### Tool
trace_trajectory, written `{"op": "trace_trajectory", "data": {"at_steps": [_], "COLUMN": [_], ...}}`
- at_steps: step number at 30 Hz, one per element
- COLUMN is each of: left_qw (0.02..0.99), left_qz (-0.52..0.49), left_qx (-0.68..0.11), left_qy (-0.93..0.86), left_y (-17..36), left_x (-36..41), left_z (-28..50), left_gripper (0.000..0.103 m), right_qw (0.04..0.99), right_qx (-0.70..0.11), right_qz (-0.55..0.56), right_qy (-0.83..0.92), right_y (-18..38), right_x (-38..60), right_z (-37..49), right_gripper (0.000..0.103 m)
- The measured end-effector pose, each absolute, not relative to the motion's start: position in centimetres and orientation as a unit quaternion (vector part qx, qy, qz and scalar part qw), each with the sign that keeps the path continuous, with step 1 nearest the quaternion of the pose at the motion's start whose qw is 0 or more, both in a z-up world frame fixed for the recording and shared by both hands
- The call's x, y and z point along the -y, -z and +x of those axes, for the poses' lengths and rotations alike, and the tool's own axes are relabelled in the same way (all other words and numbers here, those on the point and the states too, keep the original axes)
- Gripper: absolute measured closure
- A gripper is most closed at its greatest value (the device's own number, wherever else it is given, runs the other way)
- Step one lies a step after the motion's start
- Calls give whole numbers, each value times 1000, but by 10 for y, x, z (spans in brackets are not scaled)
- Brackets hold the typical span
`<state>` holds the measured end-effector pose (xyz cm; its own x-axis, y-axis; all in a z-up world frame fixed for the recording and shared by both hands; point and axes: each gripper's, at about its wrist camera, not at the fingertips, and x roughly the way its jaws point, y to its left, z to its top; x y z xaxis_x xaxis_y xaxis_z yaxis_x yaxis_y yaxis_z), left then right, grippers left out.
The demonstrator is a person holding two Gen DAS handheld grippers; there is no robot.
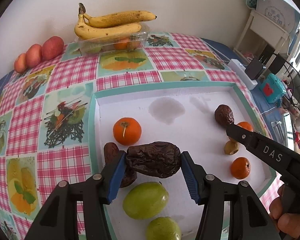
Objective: Organize fruits
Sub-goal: 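Open the left tool to release the brown fruit beside the other brown fruit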
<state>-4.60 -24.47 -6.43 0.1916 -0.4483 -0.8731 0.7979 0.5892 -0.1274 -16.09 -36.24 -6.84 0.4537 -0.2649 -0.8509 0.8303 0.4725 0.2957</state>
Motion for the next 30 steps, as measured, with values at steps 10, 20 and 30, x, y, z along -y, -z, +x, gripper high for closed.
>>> {"op": "trace_trajectory", "data": {"at_steps": [10, 20, 30], "left_qw": [751, 750, 752], "left_qz": [193, 210, 212], "left_qx": [-477, -473, -465], "left_qy": [414, 412, 416], "left_y": [65, 67, 59], "left_x": [246, 249, 247], "left_z": [-47, -49, -50], "left_gripper": [45, 43, 36], "right_qw": [765, 763, 766], "right_qx": [-391, -392, -390], "right_qz": [367, 365, 359], "right_qy": [356, 361, 364], "right_y": [72, 72, 68], "right_x": [361, 361, 361], "right_z": [-160, -161, -162], "right_gripper": [76, 76, 73]}}
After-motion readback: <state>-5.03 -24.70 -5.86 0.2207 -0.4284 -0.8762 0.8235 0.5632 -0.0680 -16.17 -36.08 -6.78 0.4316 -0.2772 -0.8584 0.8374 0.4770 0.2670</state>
